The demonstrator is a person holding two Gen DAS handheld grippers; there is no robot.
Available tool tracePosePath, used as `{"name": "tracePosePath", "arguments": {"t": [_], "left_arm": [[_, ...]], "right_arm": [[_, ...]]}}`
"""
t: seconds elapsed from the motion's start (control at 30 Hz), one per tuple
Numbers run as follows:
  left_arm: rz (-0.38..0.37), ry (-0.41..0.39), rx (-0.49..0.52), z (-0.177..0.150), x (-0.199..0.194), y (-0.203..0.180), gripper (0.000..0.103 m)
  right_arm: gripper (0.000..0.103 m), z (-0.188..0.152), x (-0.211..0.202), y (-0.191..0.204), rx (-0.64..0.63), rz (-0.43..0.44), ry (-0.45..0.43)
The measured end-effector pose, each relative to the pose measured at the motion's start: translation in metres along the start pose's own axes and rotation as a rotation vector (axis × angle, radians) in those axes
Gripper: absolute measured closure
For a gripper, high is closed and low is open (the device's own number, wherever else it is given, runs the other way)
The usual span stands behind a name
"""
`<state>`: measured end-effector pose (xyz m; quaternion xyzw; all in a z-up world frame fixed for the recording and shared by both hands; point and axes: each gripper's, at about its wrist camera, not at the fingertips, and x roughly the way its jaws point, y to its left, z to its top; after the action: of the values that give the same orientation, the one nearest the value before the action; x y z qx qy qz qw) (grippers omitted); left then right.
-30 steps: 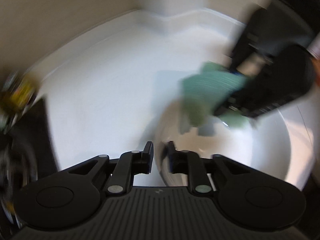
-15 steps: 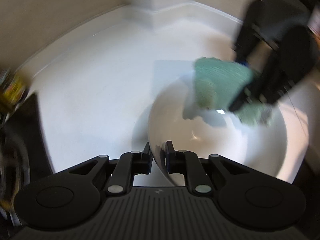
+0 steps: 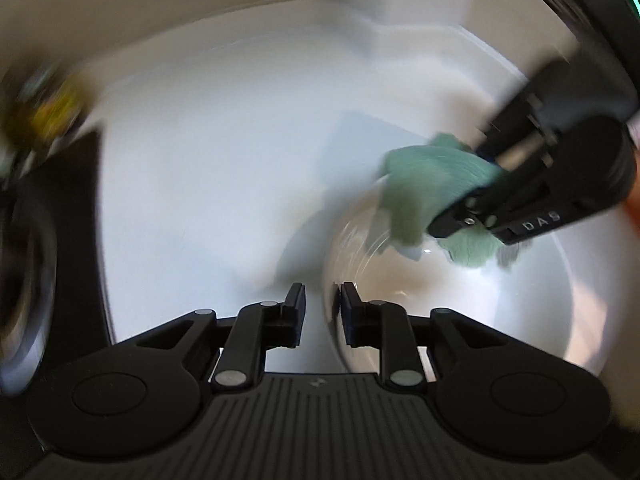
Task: Clean bowl
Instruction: 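Keep rubbing the towel along the bowl wall with the right gripper while the left gripper holds the rim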
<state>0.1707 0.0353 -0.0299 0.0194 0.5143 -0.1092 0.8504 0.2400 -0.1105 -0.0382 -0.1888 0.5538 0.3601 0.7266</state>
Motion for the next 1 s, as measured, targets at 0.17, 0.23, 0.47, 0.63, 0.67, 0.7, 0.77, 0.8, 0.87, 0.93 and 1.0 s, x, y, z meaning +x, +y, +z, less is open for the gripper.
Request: {"name": "tracePosePath", "arguments": {"t": [0.17, 0.23, 0.47, 0.63, 0.67, 0.7, 0.77, 0.8, 0.87, 0.93, 1.0], "left_arm": [[-0.011, -0.024, 0.019, -0.006, -0.004, 0.0, 0.093], [-0.01, -0.023, 0.09, -0.005, -0.005, -0.003, 0.096], [-0.047, 0.003, 0.376, 0.008, 0.0, -0.018, 0.094], [-0.054, 0.01, 0.435, 0.013, 0.001, -0.018, 0.093], [-0.049, 0.009, 0.425, 0.013, 0.001, -0.017, 0.092], [-0.038, 0.004, 0.399, 0.013, 0.001, -0.015, 0.092], [-0.023, -0.006, 0.331, 0.01, -0.001, -0.011, 0.09], [-0.008, -0.01, 0.282, 0.007, -0.003, -0.009, 0.084], [0.016, -0.017, 0.214, 0.003, -0.007, -0.005, 0.082], [0.032, -0.023, 0.147, -0.004, -0.012, -0.003, 0.082], [0.035, -0.028, 0.113, -0.012, -0.016, -0.002, 0.082]], "right_arm": [[0.086, -0.026, -0.01, 0.011, 0.085, -0.047, -0.043], [0.085, -0.033, -0.013, 0.016, 0.03, -0.013, -0.006], [0.083, -0.021, -0.015, 0.013, -0.158, -0.02, 0.07], [0.082, 0.011, -0.007, 0.021, -0.229, -0.06, 0.051], [0.081, 0.014, -0.005, 0.024, -0.238, -0.068, 0.051], [0.081, 0.016, -0.003, 0.027, -0.247, -0.076, 0.051], [0.081, 0.014, -0.004, 0.025, -0.221, -0.073, 0.038], [0.082, 0.012, -0.005, 0.022, -0.193, -0.061, 0.029], [0.083, 0.009, -0.004, 0.017, -0.136, -0.038, 0.002], [0.084, 0.003, -0.004, 0.012, -0.075, -0.021, -0.026], [0.084, -0.002, -0.003, 0.01, -0.024, -0.023, -0.046]]}}
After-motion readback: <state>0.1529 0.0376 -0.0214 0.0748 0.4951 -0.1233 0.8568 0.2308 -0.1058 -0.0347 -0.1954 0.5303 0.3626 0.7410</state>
